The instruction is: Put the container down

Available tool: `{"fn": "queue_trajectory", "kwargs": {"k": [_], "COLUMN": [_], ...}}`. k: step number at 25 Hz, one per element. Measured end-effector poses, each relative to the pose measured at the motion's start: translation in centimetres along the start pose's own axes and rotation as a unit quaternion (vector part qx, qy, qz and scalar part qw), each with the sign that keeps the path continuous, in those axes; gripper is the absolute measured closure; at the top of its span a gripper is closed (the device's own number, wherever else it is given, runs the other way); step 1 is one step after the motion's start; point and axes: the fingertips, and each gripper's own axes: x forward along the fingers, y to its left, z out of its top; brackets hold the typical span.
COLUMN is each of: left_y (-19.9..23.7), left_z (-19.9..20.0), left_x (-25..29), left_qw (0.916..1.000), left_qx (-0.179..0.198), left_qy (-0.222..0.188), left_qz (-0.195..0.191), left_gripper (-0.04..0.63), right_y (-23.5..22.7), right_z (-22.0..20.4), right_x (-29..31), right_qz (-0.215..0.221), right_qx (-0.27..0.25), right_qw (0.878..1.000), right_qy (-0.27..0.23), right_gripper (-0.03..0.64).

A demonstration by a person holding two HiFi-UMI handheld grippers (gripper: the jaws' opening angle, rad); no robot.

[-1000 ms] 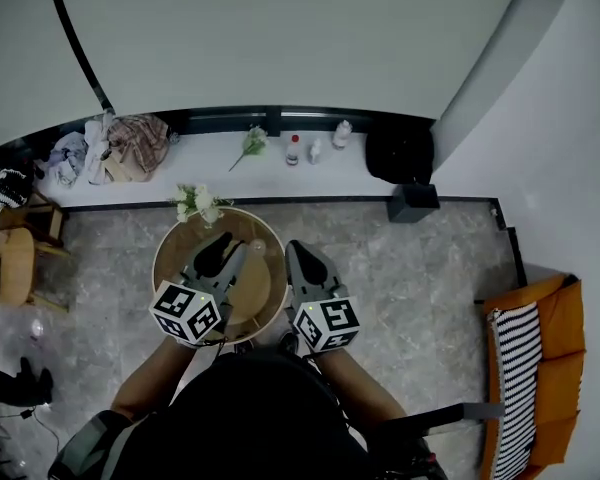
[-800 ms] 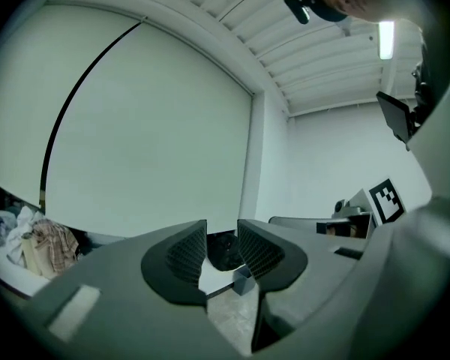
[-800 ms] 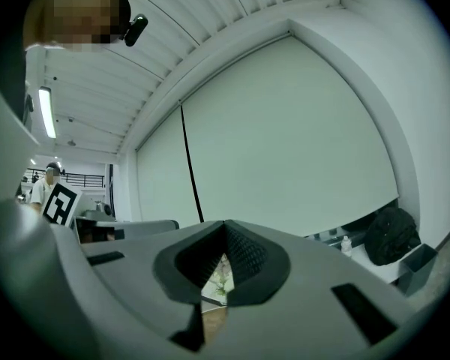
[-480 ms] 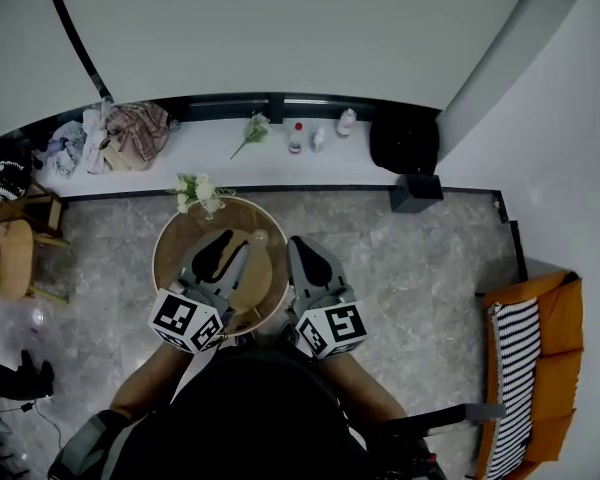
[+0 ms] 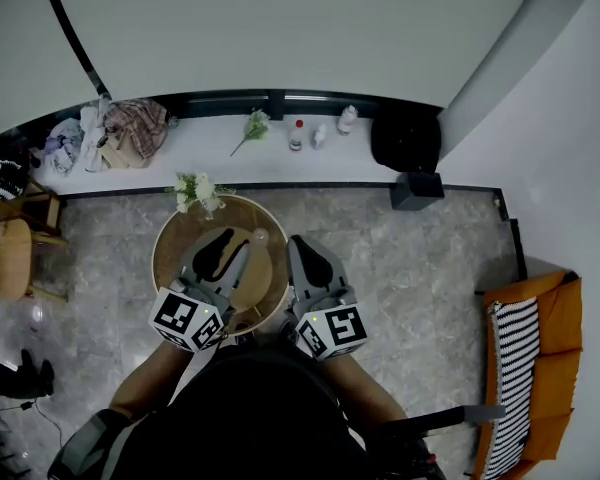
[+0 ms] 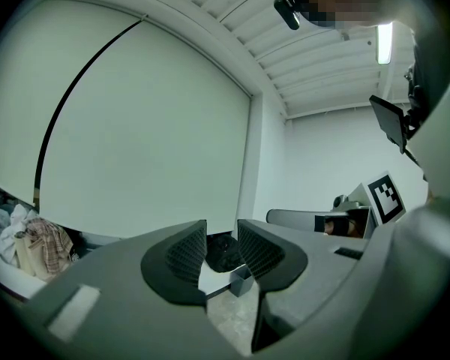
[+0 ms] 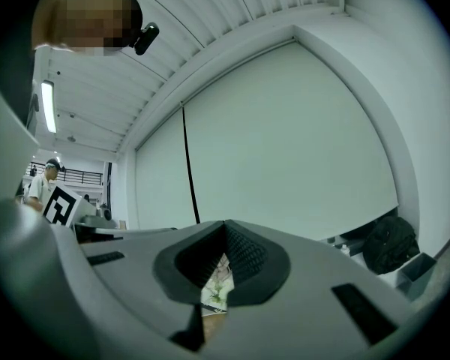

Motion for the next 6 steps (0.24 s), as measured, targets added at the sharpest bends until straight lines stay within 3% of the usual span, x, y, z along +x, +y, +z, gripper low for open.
{"fn": "queue_trajectory", "kwargs": {"k": [6], "left_y": [0.6], "left_z": [-0.14], "left_x": [0.7], "left_qw": [1.0], "left_qx": [-0.001], "left_qy": [0.002], "left_qz": [-0.002], "left_gripper": [0.465], "right_y": [-0.72], "right_z": [-0.18], "right_x": [0.85], "right_qz": [-0.004], "right_qx": [0.01], "right_qw": [1.0], "right_qy": [0.003], "right_gripper": [0.615]}}
